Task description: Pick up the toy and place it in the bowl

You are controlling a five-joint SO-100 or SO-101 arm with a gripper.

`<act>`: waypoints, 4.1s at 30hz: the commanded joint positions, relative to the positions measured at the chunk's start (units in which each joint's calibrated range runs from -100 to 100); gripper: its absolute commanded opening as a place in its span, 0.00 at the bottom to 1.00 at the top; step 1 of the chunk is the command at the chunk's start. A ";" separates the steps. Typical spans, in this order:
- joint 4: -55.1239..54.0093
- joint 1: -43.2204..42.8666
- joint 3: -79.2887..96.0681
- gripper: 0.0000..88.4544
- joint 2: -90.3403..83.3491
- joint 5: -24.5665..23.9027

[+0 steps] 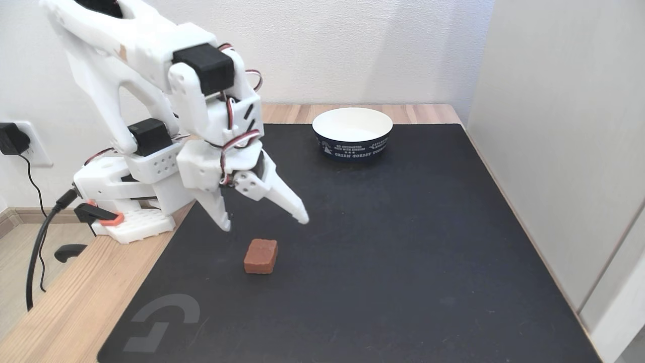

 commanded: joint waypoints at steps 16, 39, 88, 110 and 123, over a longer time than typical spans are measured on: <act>-12.94 4.57 8.96 0.49 -0.56 0.39; -16.92 5.49 4.18 0.48 18.36 0.34; -52.90 -56.24 -10.96 0.03 3.02 -30.56; -55.28 -62.51 -14.48 0.29 15.11 -32.44; -47.74 -31.56 24.37 0.02 -42.33 -25.76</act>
